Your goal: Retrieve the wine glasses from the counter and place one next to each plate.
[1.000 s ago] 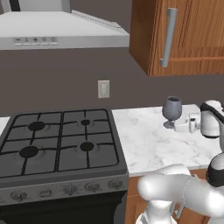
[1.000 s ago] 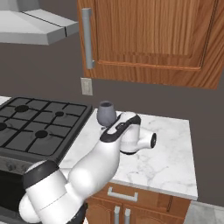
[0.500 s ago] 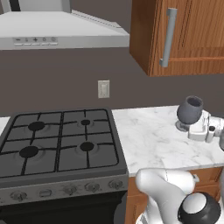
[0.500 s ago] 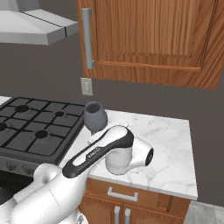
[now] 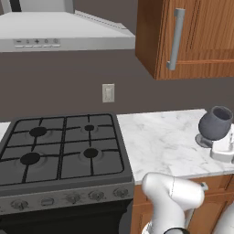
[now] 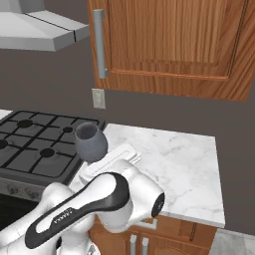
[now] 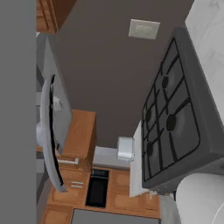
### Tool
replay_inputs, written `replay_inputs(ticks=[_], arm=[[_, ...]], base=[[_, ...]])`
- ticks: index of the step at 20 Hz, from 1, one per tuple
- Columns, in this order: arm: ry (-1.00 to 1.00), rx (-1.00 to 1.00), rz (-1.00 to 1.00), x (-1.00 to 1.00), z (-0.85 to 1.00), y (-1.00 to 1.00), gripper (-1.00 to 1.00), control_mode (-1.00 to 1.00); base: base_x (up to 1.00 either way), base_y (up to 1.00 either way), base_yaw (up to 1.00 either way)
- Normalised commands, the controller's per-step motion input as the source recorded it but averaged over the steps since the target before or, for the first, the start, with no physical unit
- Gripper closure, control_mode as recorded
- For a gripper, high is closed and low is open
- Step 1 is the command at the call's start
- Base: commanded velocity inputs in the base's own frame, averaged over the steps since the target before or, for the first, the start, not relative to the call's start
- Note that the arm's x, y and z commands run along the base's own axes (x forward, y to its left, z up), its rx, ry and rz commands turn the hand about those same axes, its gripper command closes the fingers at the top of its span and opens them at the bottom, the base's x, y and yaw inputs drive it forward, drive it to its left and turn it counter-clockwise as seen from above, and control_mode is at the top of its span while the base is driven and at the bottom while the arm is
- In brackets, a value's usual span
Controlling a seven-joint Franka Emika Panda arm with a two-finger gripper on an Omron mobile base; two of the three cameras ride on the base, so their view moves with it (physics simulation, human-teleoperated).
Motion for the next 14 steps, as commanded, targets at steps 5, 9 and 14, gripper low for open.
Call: replay_inputs(ticks=[5, 9, 14], arm=[[-0.11, 0.00, 0.00, -0.98, 0.09, 0.00, 1.00, -1.00], [-0.14, 0.00, -0.02, -0.87, 0.07, -0.33, 1.00, -1.00], [0.00, 0.00, 0.00, 0.00, 0.00, 0.00, 1.00, 1.00]], base=[[0.00, 0.00, 0.00], [0.00, 0.00, 0.00], [-0.24, -0.67, -0.38]])
